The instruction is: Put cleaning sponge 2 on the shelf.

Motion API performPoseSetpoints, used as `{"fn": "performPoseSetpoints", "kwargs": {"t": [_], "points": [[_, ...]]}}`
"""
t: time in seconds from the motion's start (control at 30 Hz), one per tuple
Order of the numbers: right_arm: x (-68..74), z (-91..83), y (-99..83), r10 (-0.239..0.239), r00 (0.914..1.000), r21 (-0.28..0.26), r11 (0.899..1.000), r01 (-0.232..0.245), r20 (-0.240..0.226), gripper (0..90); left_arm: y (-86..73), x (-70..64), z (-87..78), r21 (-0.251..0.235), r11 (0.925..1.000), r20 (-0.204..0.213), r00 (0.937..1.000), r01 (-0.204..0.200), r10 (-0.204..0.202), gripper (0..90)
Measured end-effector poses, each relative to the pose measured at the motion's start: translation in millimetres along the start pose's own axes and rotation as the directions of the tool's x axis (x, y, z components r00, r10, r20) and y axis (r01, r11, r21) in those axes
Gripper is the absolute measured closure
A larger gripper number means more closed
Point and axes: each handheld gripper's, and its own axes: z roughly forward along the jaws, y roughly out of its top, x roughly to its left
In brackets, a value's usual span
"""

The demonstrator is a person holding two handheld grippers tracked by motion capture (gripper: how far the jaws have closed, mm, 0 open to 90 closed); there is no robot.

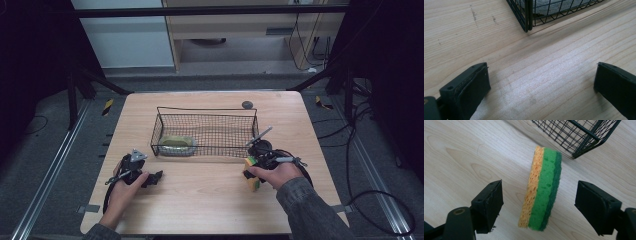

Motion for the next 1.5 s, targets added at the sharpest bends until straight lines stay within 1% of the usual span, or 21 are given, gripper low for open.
{"fn": "performPoseSetpoints", "kwargs": {"t": [0.07,0.3,0.4,0.43,0.47,0.5,0.53,0.57,0.6,0.67,0.8,0.87,0.93,1.03,1.1,1.17,1.2,1.23,1.27,1.33,1.5], "points": [[-0.7,1.7,0.5,0.01,0.9999,0.004,1.0,-0.01,-0.003,23.7,0.0,0.1,0.1,-0.001,1.0,0.0,1.0,0.0,0.0,0.0],[-5.4,20.1,4.9,0.028,0.9995,0.039,0.999,-0.028,-0.017,29.0,-0.1,0.4,0.7,-0.007,1.0,0.002,1.0,0.0,0.0,0.0],[-6.6,28.1,7.3,0.034,0.9992,0.053,0.998,-0.032,-0.021,34.7,-0.2,0.5,0.9,-0.01,0.9999,0.003,1.0,-0.001,0.001,0.0],[-7.2,29.4,7.8,0.029,0.9993,0.051,0.998,-0.027,-0.023,38.6,-0.2,0.7,1.0,-0.011,0.9999,0.004,1.0,-0.002,0.002,0.0],[-7.2,29.4,7.8,0.029,0.9993,0.051,0.998,-0.027,-0.023,38.6,-0.2,0.7,1.0,-0.011,0.9999,0.004,1.0,-0.002,0.002,0.0],[-6.9,29.8,8.4,0.026,0.9992,0.055,0.998,-0.024,-0.03,48.5,-0.3,0.8,1.0,-0.012,0.9999,0.004,1.0,-0.003,0.003,0.0],[-6.9,29.8,8.4,0.026,0.9992,0.055,0.998,-0.024,-0.03,48.5,-0.3,0.8,1.0,-0.012,0.9999,0.004,1.0,-0.003,0.003,0.0],[-7.4,29.6,8.0,0.017,0.9992,0.055,0.998,-0.015,-0.037,58.5,-0.3,0.9,1.1,-0.013,0.9999,0.004,1.0,-0.003,0.003,0.0],[-8.2,28.6,7.7,0.015,0.999,0.054,0.998,-0.012,-0.043,63.3,-0.3,0.9,1.1,-0.013,0.9999,0.004,1.0,-0.003,0.003,0.0],[-9.8,26.4,6.7,0.011,0.9984,0.048,0.999,-0.008,-0.055,63.9,-0.4,1.0,1.3,-0.015,0.9999,0.005,1.0,-0.004,0.004,0.0],[-12.4,21.3,4.5,0.011,0.9987,0.039,0.999,-0.009,-0.049,64.1,-0.6,1.1,1.4,-0.018,0.9998,0.005,1.0,-0.003,0.003,0.0],[-15.9,16.7,2.3,0.0,0.999,0.025,1.0,0.001,-0.044,64.1,-0.8,1.3,1.3,-0.019,0.9998,0.005,1.0,-0.005,0.005,0.0],[-23.3,9.0,-1.4,-0.013,0.9993,0.001,1.0,0.013,-0.035,64.0,-1.0,1.5,1.5,-0.022,0.9997,0.006,1.0,-0.006,0.006,0.0],[-28.1,4.0,-3.7,-0.007,0.9998,-0.011,1.0,0.007,-0.019,64.0,-1.2,1.9,1.9,-0.028,0.9996,0.007,0.9999,-0.008,0.008,0.0],[-38.2,-2.5,-6.4,-0.01,0.9999,-0.034,0.999,0.009,-0.011,64.0,-1.1,2.3,1.8,-0.025,0.9996,0.007,0.9999,-0.011,0.011,0.0],[-42.1,-4.1,-7.0,-0.012,0.9999,-0.042,0.999,0.012,-0.011,64.0,-1.1,2.2,1.8,-0.026,0.9996,0.007,0.9999,-0.011,0.011,0.0],[-45.4,-5.4,-7.1,0.003,1.0,-0.044,0.999,-0.003,-0.006,64.0,-1.1,2.3,1.8,-0.025,0.9996,0.007,0.9999,-0.011,0.011,0.0],[-53.2,-7.7,-6.8,0.005,1.0,-0.055,0.998,-0.005,0.0,64.0,-1.1,2.3,1.9,-0.025,0.9996,0.007,0.9999,-0.012,0.012,0.0],[-56.4,-8.8,-6.3,0.012,0.9999,-0.057,0.998,-0.012,0.002,64.0,-1.0,2.4,1.9,-0.025,0.9996,0.007,0.9999,-0.012,0.012,0.0],[-61.5,-11.2,-4.6,0.02,0.9997,-0.061,0.998,-0.019,0.011,64.0,-1.0,2.3,1.9,-0.025,0.9996,0.008,0.9999,-0.011,0.012,0.0],[-71.7,-18.6,2.2,0.011,0.9995,-0.091,0.996,-0.008,0.03,63.9,-1.0,2.4,2.0,-0.026,0.9996,0.008,0.9999,-0.012,0.012,0.0]]}}
